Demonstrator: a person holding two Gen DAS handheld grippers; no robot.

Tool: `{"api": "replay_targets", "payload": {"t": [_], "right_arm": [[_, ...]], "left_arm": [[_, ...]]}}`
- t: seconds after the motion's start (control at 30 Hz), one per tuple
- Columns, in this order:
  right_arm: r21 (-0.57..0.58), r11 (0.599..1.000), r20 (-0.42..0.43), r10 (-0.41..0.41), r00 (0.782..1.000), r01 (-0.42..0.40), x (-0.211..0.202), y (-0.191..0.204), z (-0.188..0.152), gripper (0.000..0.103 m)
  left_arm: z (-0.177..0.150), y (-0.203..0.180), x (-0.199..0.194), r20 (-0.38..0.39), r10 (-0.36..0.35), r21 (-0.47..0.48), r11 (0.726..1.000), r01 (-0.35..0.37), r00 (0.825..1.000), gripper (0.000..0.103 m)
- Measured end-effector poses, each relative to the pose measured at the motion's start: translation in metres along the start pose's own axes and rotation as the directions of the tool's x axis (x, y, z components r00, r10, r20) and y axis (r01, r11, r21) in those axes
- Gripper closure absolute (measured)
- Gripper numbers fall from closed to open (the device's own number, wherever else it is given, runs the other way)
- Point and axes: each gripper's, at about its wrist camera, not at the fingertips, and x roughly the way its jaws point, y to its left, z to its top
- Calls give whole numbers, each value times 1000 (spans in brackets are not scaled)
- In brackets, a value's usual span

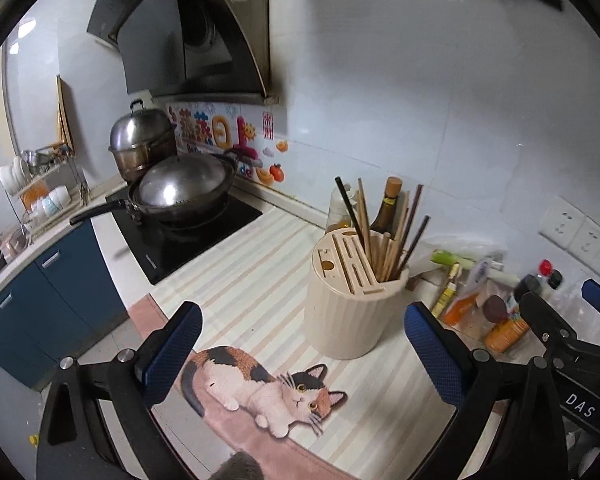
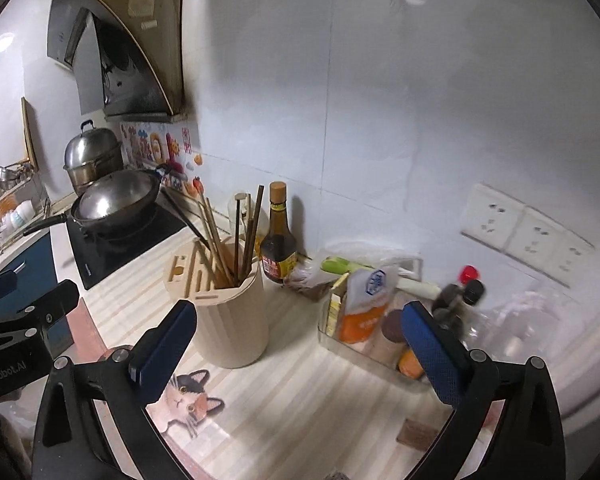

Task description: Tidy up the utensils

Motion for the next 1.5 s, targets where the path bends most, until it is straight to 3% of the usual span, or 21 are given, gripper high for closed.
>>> {"api": "replay_targets", "payload": {"t": [0.47,0.7,0.93,1.5], "right_arm": [[95,993,92,-73,993,64,-161,36,-41,0],[110,990,115,-102,988,90,-211,44,-50,0],[87,993,127,-95,987,84,-231,50,-55,0],[62,996,121,-74,990,66,-233,48,-57,0]], "left_arm": [[-34,48,-116,75,-71,63,996,66,995,0],[-43,65,-150,93,-90,61,995,85,992,0],[-52,71,-165,103,-80,47,996,75,991,0],[-58,73,-173,114,-48,24,999,45,992,0]]}}
